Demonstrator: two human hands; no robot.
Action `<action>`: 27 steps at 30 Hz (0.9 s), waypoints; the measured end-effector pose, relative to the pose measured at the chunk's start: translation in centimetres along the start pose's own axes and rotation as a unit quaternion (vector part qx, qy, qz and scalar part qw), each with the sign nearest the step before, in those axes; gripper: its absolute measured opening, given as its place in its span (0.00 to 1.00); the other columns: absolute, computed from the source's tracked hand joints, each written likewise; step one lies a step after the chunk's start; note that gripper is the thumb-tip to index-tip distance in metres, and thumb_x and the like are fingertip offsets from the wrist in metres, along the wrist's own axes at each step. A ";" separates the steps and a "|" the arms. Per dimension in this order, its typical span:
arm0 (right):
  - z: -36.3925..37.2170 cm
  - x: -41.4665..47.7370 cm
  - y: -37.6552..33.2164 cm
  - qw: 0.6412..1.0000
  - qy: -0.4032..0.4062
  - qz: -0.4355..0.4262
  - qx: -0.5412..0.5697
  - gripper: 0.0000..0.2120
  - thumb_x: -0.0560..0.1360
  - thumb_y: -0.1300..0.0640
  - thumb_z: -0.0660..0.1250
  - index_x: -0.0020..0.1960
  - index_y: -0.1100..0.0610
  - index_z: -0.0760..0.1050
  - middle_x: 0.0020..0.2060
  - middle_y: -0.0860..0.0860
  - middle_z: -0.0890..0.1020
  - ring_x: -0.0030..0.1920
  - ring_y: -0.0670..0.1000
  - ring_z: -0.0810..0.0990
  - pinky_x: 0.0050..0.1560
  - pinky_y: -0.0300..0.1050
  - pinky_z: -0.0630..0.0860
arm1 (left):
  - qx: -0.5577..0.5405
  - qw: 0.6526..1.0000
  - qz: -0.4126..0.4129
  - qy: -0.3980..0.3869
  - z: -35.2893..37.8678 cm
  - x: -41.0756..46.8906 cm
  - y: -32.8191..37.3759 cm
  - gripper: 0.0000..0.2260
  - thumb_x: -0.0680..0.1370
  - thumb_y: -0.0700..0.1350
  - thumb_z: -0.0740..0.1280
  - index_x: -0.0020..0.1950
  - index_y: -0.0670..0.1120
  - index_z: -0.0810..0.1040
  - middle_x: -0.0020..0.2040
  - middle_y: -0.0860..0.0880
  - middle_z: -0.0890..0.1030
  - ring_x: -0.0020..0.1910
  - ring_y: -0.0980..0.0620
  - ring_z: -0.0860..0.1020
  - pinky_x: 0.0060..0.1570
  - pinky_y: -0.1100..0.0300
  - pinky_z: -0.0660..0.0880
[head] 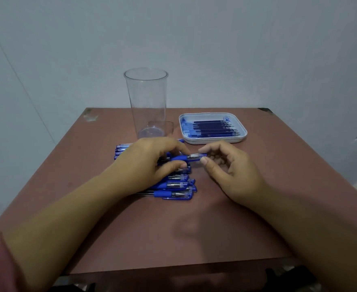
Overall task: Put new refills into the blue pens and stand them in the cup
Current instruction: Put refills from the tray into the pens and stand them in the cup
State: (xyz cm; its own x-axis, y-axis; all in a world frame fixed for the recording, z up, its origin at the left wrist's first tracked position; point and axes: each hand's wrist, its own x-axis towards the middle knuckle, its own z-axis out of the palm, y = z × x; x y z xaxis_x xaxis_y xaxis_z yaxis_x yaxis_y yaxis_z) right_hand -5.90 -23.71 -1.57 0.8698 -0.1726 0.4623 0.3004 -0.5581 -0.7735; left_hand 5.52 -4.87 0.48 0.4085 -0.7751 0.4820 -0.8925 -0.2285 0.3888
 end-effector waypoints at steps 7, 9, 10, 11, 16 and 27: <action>0.3 -0.2 -0.2 0.996 0.009 -0.056 -0.071 0.07 0.75 0.63 0.70 0.51 0.53 0.80 0.42 0.45 0.82 0.42 0.43 0.78 0.45 0.30 0.73 | 0.038 0.999 0.022 0.001 0.2 -0.7 -0.3 0.10 0.78 0.48 0.66 0.57 0.52 0.80 0.47 0.65 0.74 0.46 0.67 0.73 0.47 0.77 0.67; 0.4 -0.2 -0.2 0.991 0.014 -0.079 -0.102 0.06 0.75 0.62 0.70 0.51 0.55 0.80 0.43 0.47 0.82 0.43 0.44 0.78 0.45 0.31 0.73 | 0.038 0.999 0.040 -0.005 0.2 -0.7 -0.2 0.10 0.78 0.47 0.65 0.58 0.51 0.80 0.48 0.65 0.73 0.48 0.66 0.74 0.49 0.75 0.68; 0.5 -0.2 -0.2 0.989 0.019 -0.092 -0.114 0.06 0.75 0.62 0.69 0.51 0.56 0.80 0.43 0.48 0.82 0.43 0.44 0.78 0.46 0.31 0.73 | 0.033 0.998 0.048 -0.009 0.2 -0.7 -0.2 0.10 0.78 0.47 0.65 0.58 0.51 0.80 0.49 0.65 0.74 0.48 0.66 0.74 0.49 0.74 0.69; 0.5 -0.2 -0.1 0.987 0.025 -0.103 -0.124 0.05 0.75 0.62 0.69 0.51 0.57 0.80 0.42 0.49 0.82 0.43 0.45 0.77 0.46 0.33 0.73 | 0.026 0.998 0.053 -0.013 0.1 -0.6 -0.2 0.10 0.79 0.46 0.64 0.59 0.50 0.80 0.49 0.64 0.74 0.49 0.66 0.74 0.50 0.73 0.69; 0.6 -0.5 0.0 0.977 0.050 -0.136 -0.156 0.05 0.75 0.63 0.67 0.50 0.60 0.79 0.42 0.51 0.81 0.42 0.48 0.77 0.45 0.40 0.73 | -0.011 0.998 0.052 -0.022 0.1 -0.5 0.0 0.13 0.79 0.45 0.64 0.62 0.49 0.80 0.50 0.58 0.79 0.50 0.62 0.77 0.51 0.67 0.73; -0.2 -0.4 0.3 0.987 0.044 -0.094 -0.126 0.05 0.76 0.63 0.67 0.51 0.58 0.79 0.42 0.45 0.80 0.43 0.40 0.77 0.47 0.27 0.70 | 0.034 0.999 0.003 0.006 -0.7 -1.5 -1.2 0.17 0.77 0.57 0.61 0.62 0.55 0.80 0.45 0.63 0.78 0.44 0.65 0.76 0.47 0.63 0.76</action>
State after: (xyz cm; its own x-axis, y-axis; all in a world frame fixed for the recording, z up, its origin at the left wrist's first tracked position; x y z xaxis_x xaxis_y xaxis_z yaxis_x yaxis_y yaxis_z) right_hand -6.20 -23.98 -1.89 0.7681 -0.1103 0.6308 0.3359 -0.7693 -0.5435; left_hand 6.09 -3.08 -0.16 0.4053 -0.7697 0.4933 -0.9056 -0.2644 0.3317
